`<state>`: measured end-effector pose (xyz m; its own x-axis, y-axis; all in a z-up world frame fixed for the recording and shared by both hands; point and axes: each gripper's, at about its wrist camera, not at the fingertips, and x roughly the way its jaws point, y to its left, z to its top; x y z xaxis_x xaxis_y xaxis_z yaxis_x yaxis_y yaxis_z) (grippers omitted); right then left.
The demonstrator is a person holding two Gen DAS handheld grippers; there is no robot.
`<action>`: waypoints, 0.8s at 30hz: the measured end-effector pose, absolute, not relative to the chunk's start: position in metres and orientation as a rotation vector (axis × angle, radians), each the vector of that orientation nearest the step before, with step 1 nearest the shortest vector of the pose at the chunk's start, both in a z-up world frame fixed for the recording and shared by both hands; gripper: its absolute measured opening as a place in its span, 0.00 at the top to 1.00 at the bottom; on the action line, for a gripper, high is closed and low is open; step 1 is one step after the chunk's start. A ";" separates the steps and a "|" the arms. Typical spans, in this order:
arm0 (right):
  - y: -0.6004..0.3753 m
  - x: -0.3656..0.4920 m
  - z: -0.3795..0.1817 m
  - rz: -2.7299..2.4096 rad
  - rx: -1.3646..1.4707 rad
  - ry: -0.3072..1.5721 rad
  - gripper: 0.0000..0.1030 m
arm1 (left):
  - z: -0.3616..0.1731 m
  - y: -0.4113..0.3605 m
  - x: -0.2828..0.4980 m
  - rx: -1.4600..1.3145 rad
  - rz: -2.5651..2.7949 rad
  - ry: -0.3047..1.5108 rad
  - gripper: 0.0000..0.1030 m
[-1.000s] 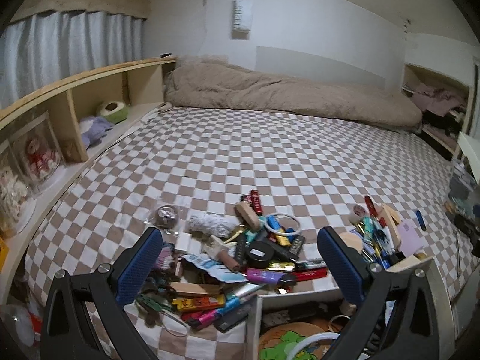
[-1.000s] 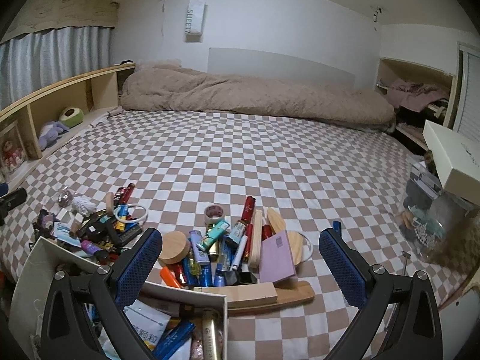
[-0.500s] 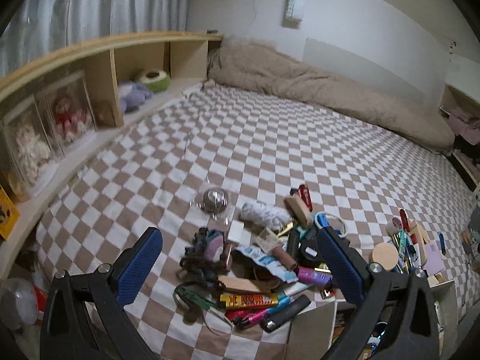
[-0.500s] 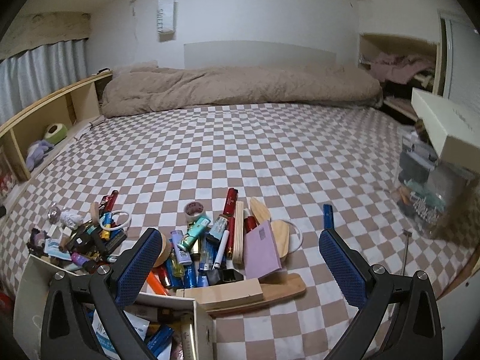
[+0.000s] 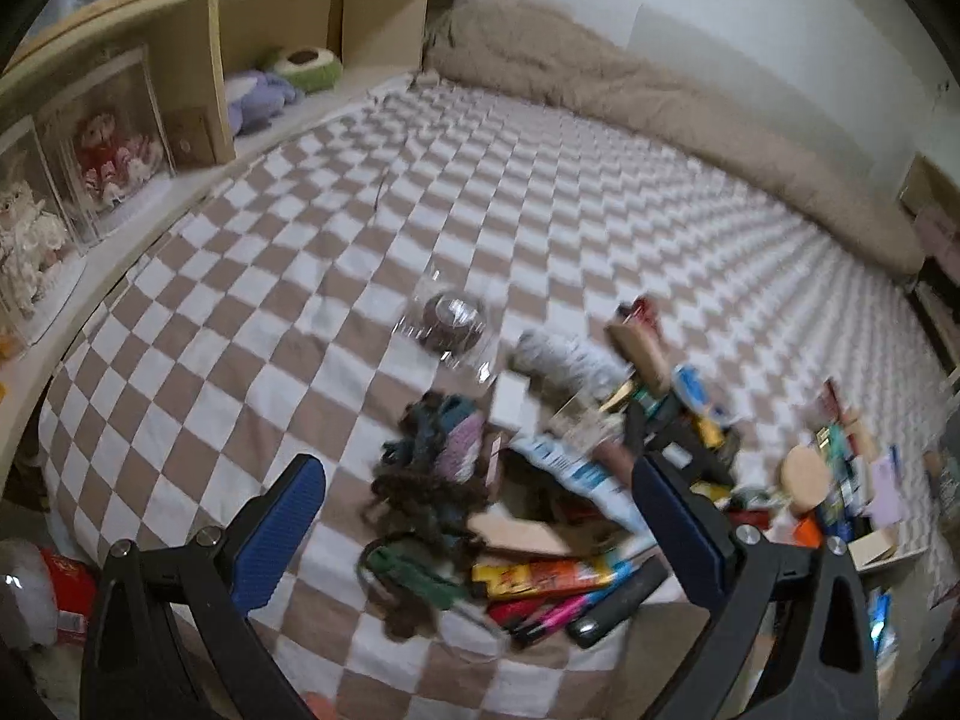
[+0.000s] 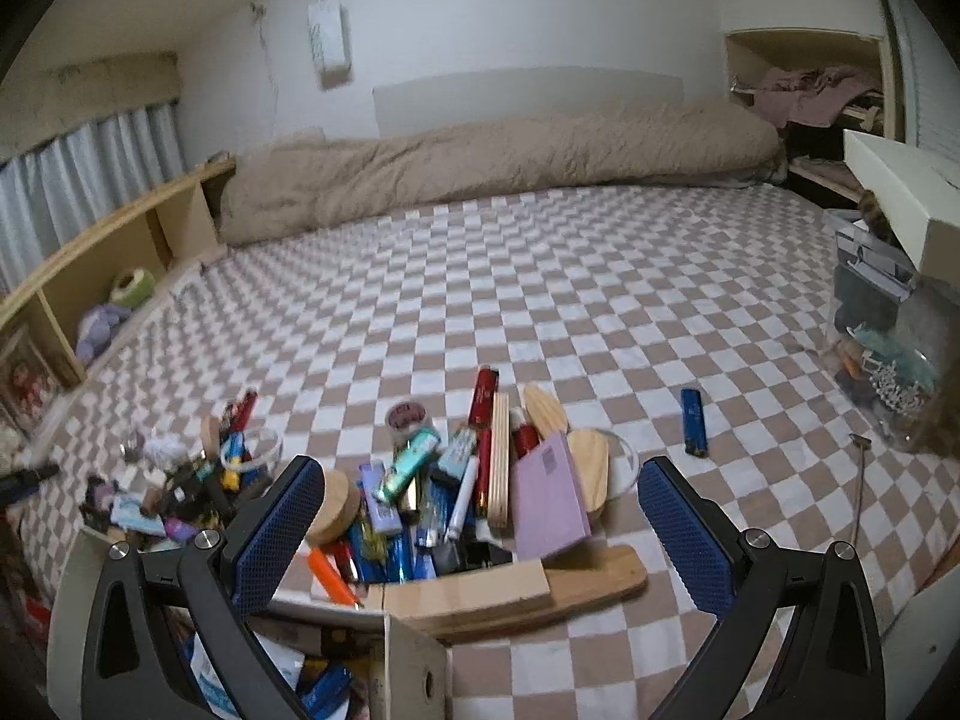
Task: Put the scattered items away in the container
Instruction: 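Move both tools toward the scattered items beside the white box, then grasp the crocheted pouch with the left tool while the right tool grasps the blue lighter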
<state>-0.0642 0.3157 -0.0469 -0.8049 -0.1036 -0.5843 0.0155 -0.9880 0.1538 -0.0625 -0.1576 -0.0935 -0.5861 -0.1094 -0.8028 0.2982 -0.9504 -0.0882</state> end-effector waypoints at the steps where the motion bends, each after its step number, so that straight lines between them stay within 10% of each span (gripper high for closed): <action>1: 0.318 -0.063 -0.046 -2.929 0.924 -0.233 0.00 | -0.099 -0.159 -0.064 1.309 -2.581 0.295 0.07; 15: 0.355 -0.090 -0.079 -2.882 1.081 -0.307 0.00 | -0.148 -0.164 -0.087 1.451 -2.555 0.197 0.23; 24: 0.389 -0.125 -0.098 -2.841 1.257 -0.367 0.00 | -0.160 -0.166 -0.094 1.434 -2.562 0.211 0.64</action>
<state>-0.1252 0.3895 -0.0979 -0.6770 -0.1059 -0.7283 -0.0826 -0.9724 0.2182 -0.0935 -0.1665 -0.1596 -0.5106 -0.1020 -0.8538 0.2400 -0.9704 -0.0276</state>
